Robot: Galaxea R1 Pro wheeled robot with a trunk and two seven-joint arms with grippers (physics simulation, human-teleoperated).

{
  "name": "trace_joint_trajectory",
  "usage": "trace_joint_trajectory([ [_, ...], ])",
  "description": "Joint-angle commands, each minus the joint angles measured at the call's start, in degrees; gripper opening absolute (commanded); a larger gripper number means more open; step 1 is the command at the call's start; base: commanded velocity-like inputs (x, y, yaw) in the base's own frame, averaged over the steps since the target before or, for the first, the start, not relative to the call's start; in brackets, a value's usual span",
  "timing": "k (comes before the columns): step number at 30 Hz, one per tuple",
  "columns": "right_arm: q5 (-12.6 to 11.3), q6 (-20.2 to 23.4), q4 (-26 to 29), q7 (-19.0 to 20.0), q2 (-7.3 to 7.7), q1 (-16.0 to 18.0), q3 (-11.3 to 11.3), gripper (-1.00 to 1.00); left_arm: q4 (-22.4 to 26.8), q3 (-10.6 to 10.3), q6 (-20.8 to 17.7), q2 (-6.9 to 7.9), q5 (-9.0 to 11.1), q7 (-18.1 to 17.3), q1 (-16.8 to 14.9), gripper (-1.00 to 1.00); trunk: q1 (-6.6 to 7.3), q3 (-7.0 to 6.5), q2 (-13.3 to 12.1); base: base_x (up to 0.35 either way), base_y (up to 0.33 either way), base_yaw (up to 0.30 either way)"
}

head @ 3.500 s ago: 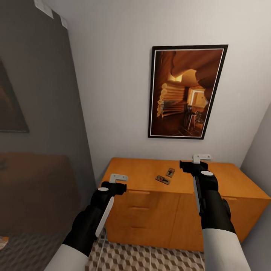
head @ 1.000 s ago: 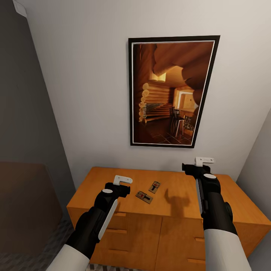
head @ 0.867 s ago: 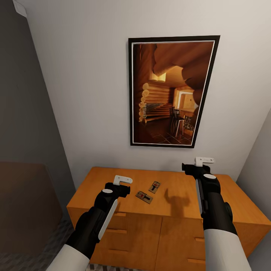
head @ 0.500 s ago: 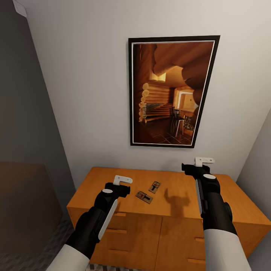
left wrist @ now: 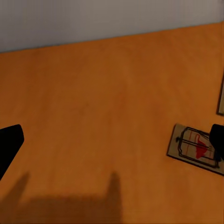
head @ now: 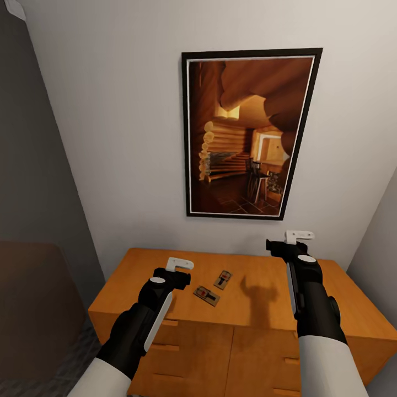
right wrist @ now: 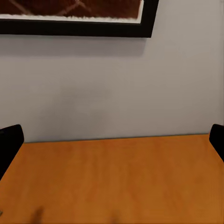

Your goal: Take the four mousetraps from the cabinet in the bathroom and place them on the bathroom floor. Make sure all four end up on the same floor surface, and ensure that at least two of them are either under or directly next to the same bathroom sink.

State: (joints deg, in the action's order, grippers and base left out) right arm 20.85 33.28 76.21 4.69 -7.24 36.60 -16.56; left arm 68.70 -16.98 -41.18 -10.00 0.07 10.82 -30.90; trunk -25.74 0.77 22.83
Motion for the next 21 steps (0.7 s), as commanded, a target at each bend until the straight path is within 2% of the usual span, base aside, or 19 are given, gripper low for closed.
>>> trace_joint_trajectory([
  [1, 0.6, 0.2, 0.1, 0.5, -0.07, 0.0, -0.1, 1.0, 0.0, -0.1, -0.3, 0.0, 0.0, 0.2, 0.0, 1.0, -0.04, 0.08, 0.1, 0.057, -0.039, 0.0],
  [9, 0.6, 0.3, 0.1, 0.5, -0.06, 0.0, -0.1, 1.0, -0.1, -0.1, -0.2, 0.0, 0.1, 0.2, 0.0, 1.0, -0.04, 0.0, 0.1, 0.022, -0.015, -0.027],
  [21, 0.5, 0.3, 0.0, 0.4, -0.05, 0.0, -0.2, 1.0, -0.1, -0.2, -0.2, 0.0, 0.1, 0.2, 0.0, 1.0, -0.04, -0.66, 0.1, 0.002, -0.001, -0.165],
])
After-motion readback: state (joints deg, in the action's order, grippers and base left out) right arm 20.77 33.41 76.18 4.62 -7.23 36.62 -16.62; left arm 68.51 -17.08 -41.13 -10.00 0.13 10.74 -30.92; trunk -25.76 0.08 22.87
